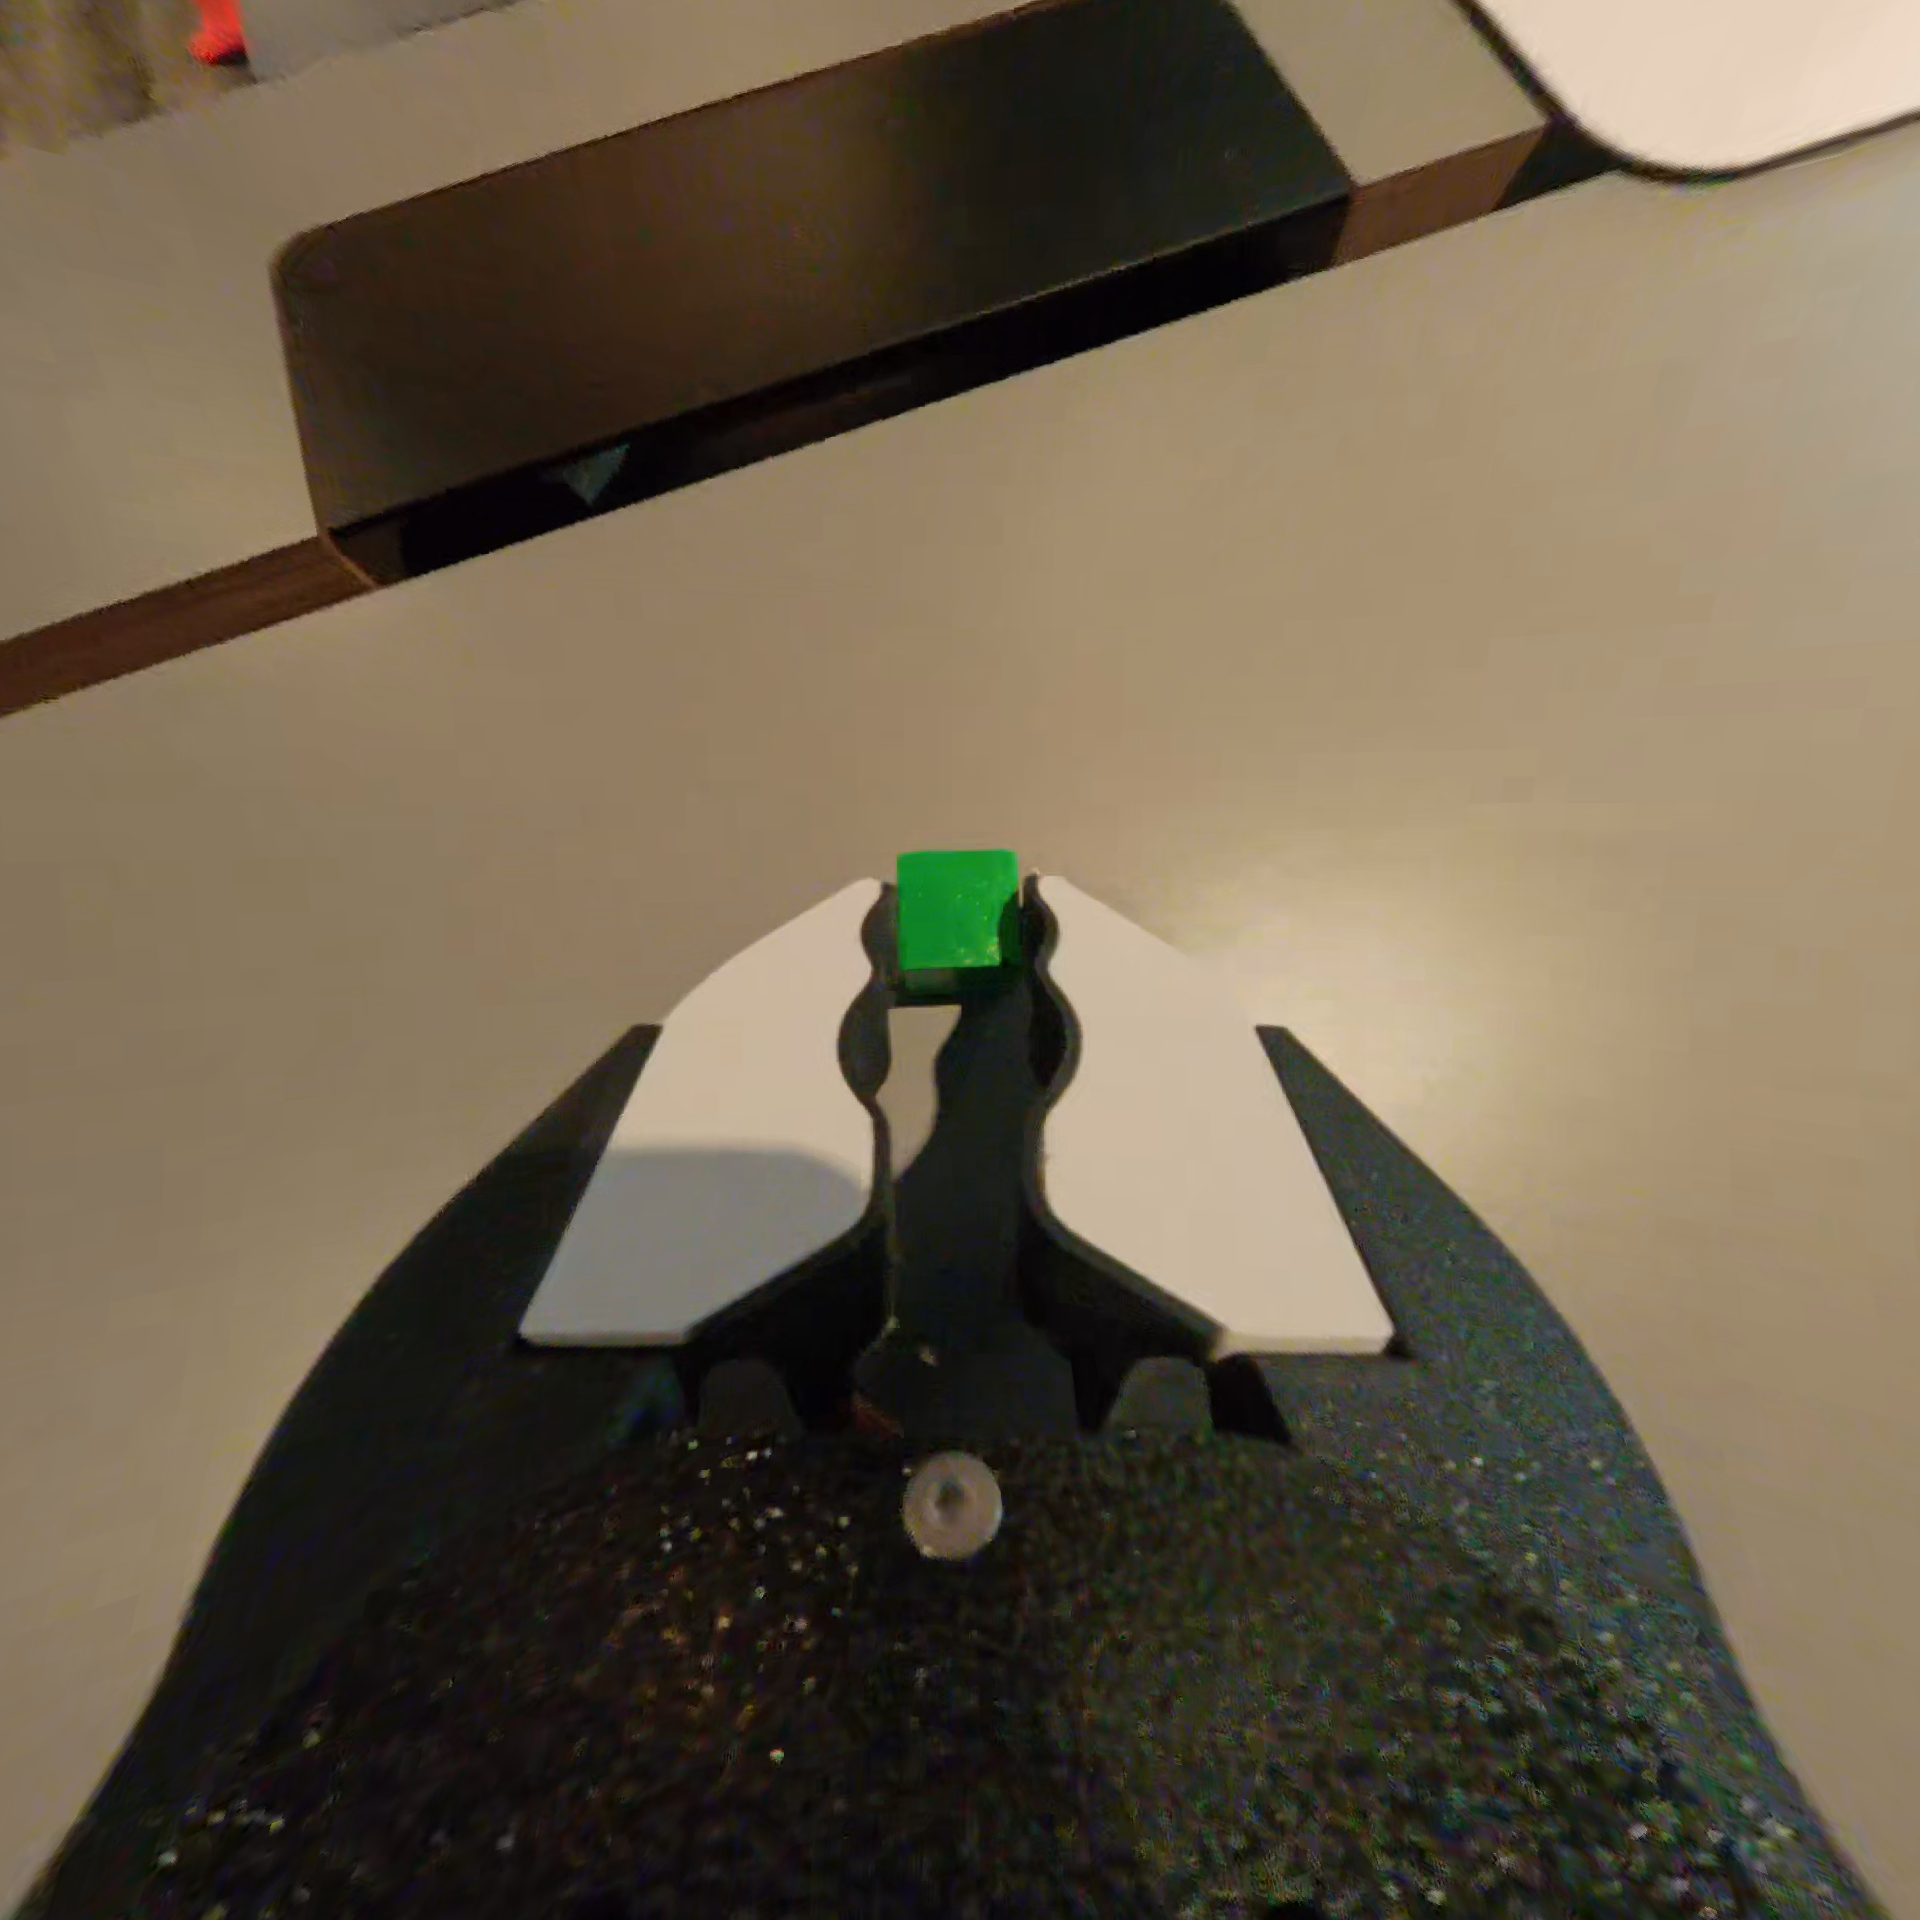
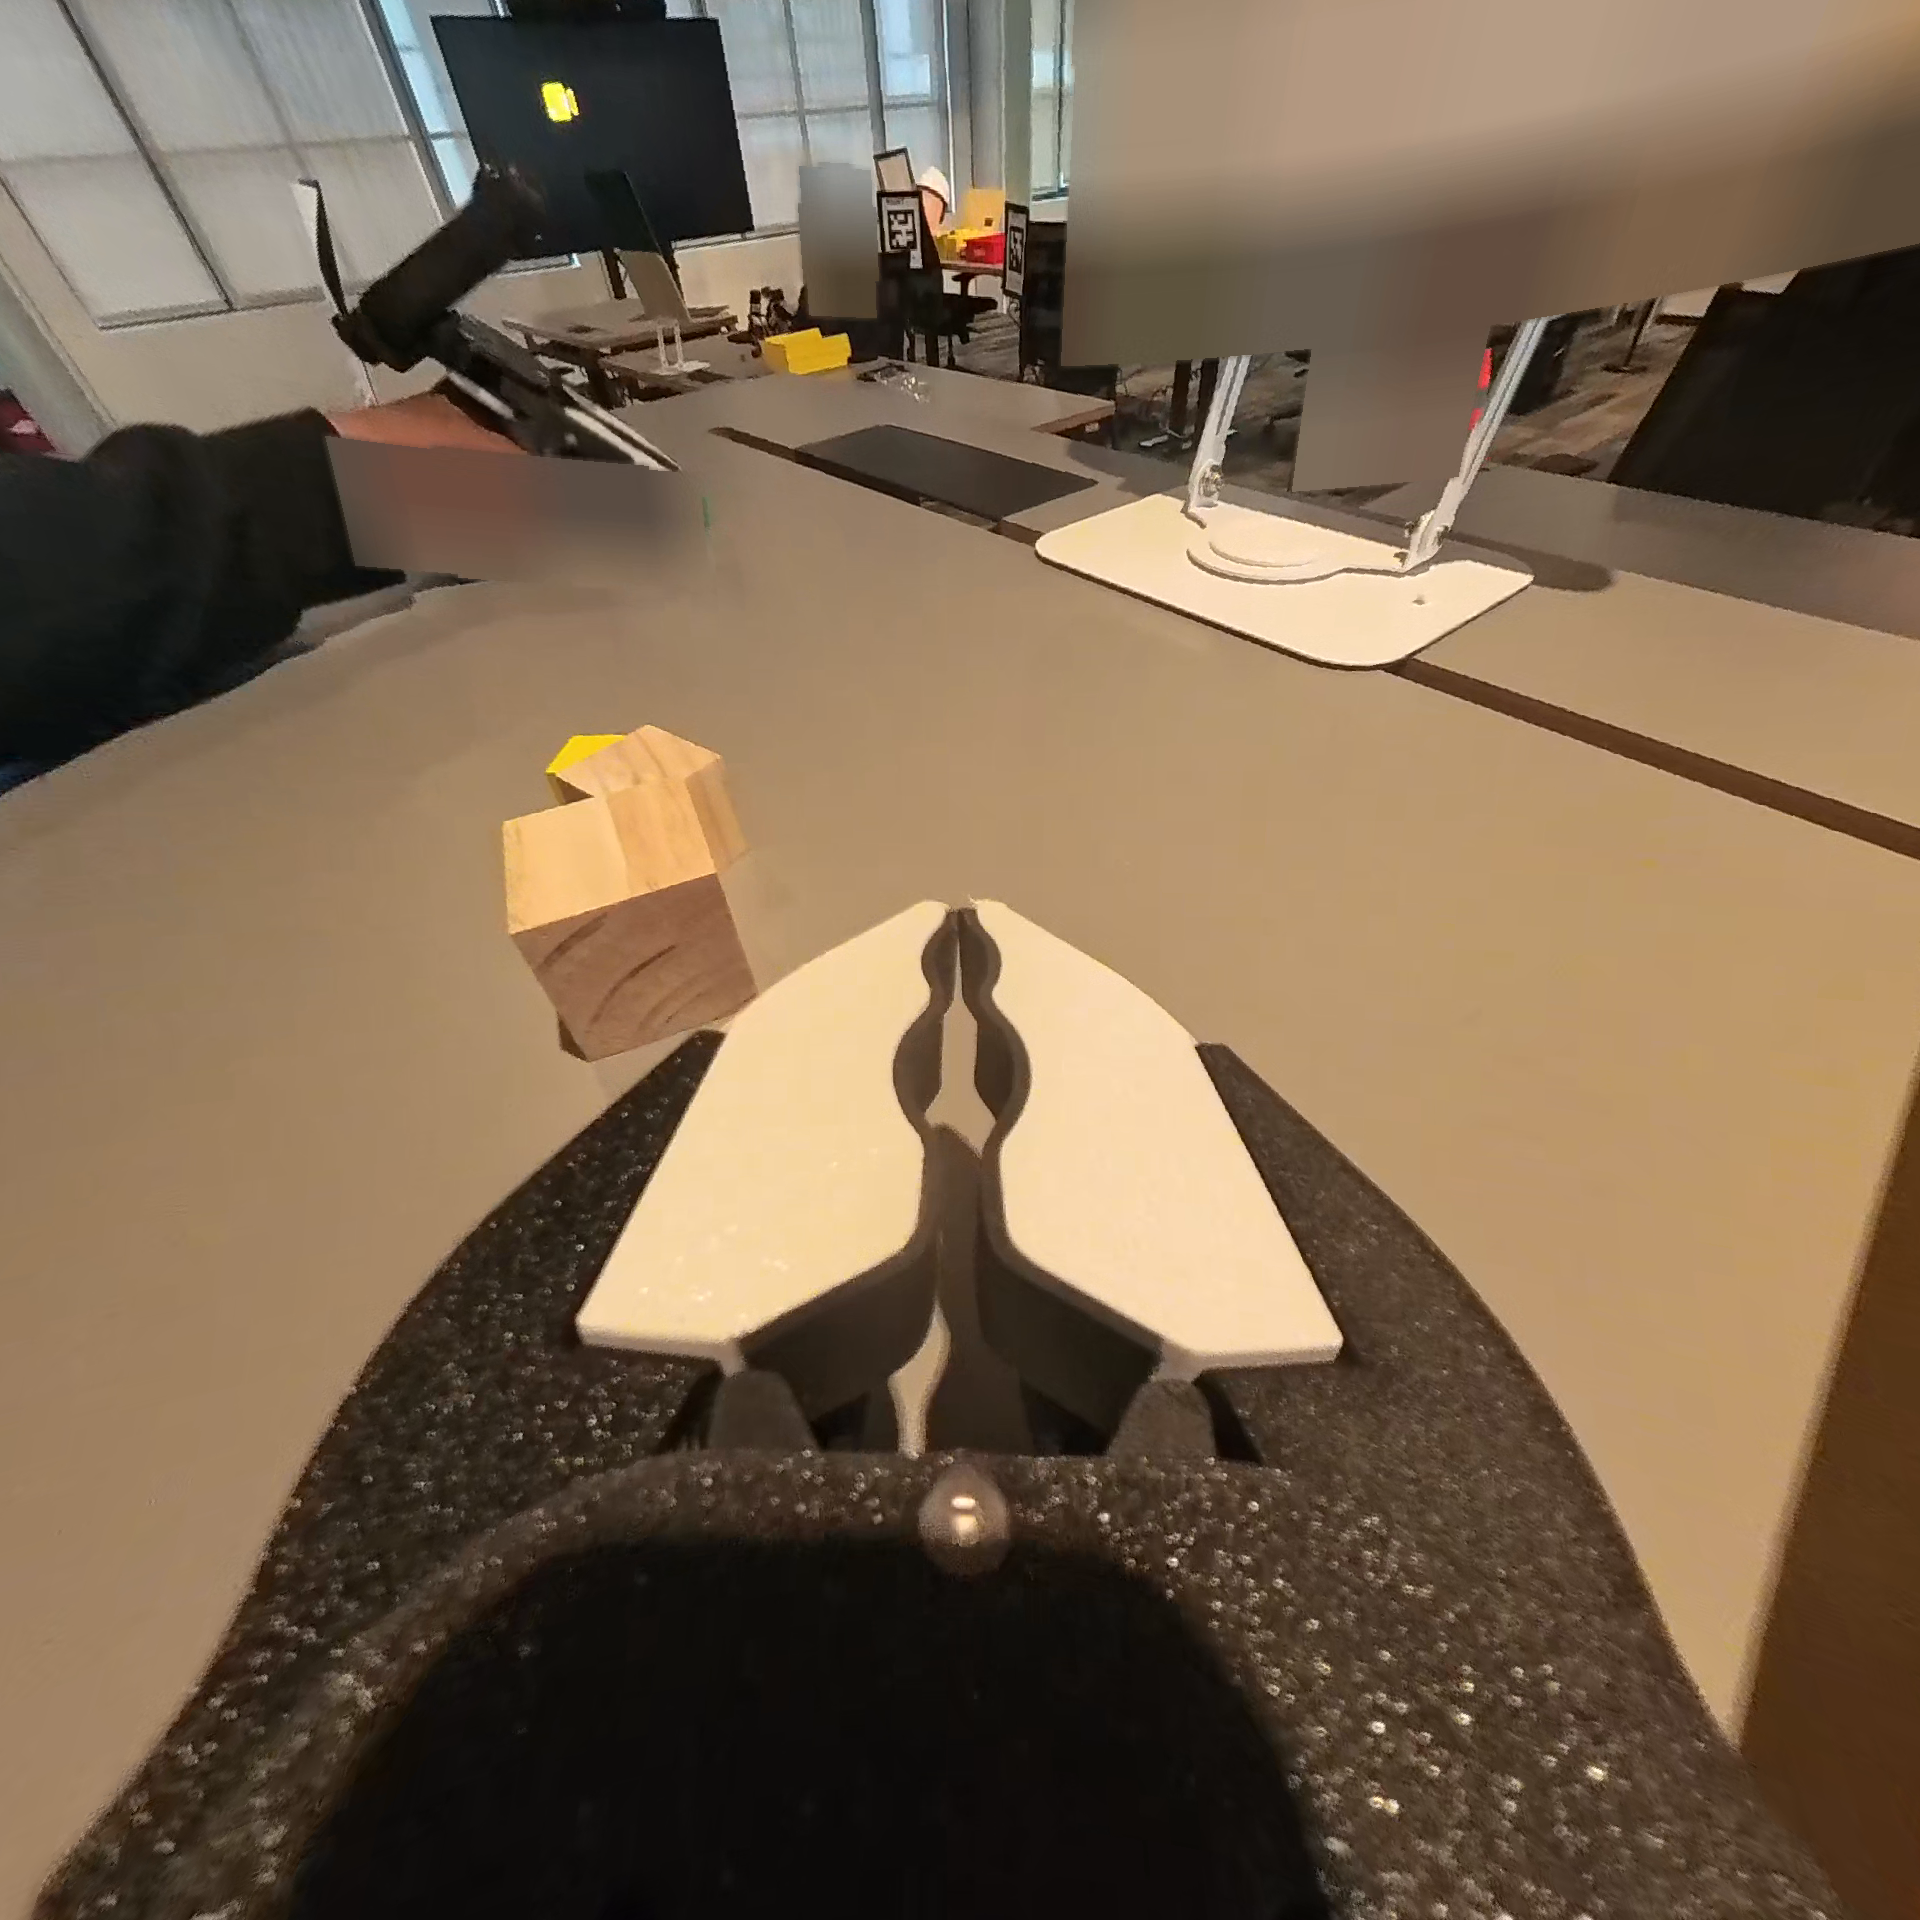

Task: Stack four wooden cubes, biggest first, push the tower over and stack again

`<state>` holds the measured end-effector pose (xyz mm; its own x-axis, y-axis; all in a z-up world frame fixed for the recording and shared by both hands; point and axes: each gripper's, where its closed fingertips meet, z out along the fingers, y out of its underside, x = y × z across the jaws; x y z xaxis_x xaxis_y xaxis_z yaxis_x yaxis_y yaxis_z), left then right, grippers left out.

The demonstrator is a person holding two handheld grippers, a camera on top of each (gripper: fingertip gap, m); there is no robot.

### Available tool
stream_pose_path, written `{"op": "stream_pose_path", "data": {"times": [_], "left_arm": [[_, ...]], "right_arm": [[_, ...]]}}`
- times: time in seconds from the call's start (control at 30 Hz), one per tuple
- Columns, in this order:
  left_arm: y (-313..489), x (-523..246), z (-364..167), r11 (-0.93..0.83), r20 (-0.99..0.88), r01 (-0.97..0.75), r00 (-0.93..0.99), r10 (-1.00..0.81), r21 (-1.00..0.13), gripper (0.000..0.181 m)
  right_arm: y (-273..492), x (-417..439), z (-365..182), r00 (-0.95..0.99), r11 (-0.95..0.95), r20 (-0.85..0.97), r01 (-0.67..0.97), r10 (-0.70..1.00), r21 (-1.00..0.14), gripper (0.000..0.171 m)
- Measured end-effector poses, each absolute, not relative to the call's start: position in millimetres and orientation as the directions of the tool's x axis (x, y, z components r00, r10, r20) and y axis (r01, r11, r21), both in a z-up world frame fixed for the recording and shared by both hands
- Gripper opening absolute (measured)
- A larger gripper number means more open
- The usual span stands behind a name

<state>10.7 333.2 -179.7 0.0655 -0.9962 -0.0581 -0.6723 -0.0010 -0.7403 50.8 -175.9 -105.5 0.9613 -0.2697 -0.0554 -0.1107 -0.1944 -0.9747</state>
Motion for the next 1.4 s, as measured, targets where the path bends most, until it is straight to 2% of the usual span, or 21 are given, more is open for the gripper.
{"op": "stream_pose_path", "data": {"times": [0.03, 0.17, 0.23, 0.37, 0.5, 0.93, 1.03, 1.17, 1.3, 1.4], "left_arm": [[322.4, 11.2, -178.6, 0.041, -0.077, -0.668, 0.025, -0.997, -0.743, 0.022], [200.5, 1.9, -155.7, 0.259, -0.089, -0.481, -0.347, -0.934, -0.838, 0.021], [124.3, -17.4, -142.8, 0.287, -0.045, -0.390, -0.525, -0.850, -0.875, 0.022], [29.7, -56.8, -133.7, 0.411, -0.076, -0.332, -0.693, -0.717, -0.849, 0.022], [2.5, -70.3, -143.2, 0.440, -0.097, -0.373, -0.664, -0.742, -0.816, 0.021], [8.0, -82.1, -186.1, 0.404, -0.044, -0.590, -0.529, -0.848, -0.699, 0.022], [8.5, -79.1, -177.9, 0.374, -0.059, -0.577, -0.489, -0.870, -0.726, 0.022], [-0.6, -62.0, -130.5, 0.247, -0.019, -0.495, -0.420, -0.907, -0.833, 0.022], [6.7, -45.7, -142.9, 0.311, -0.075, -0.576, -0.395, -0.915, -0.756, 0.022], [0.5, -41.4, -149.0, 0.297, -0.037, -0.598, -0.407, -0.913, -0.744, 0.022]], "right_arm": [[-175.6, 50.6, -105.8, 0.961, -0.198, -0.051, -0.108, -0.270, -0.974, 0.000], [-175.7, 50.1, -105.6, 0.961, -0.199, -0.042, -0.099, -0.272, -0.975, 0.000], [-175.6, 50.2, -105.9, 0.961, -0.202, -0.039, -0.097, -0.275, -0.975, 0.000], [-175.0, 49.8, -106.4, 0.961, -0.208, -0.031, -0.091, -0.274, -0.974, 0.000], [-174.7, 49.0, -106.6, 0.962, -0.213, -0.020, -0.081, -0.274, -0.974, 0.000], [-172.3, 44.1, -108.2, 0.967, -0.234, 0.012, -0.050, -0.254, -0.971, 0.000], [-172.5, 44.1, -107.7, 0.967, -0.230, 0.010, -0.050, -0.253, -0.972, 0.000], [-172.4, 43.7, -107.6, 0.969, -0.228, 0.005, -0.054, -0.248, -0.972, 0.000], [-171.8, 43.7, -108.8, 0.970, -0.235, -0.002, -0.061, -0.244, -0.970, 0.000], [-172.7, 43.0, -106.7, 0.970, -0.222, 0.004, -0.052, -0.244, -0.974, 0.000]]}}
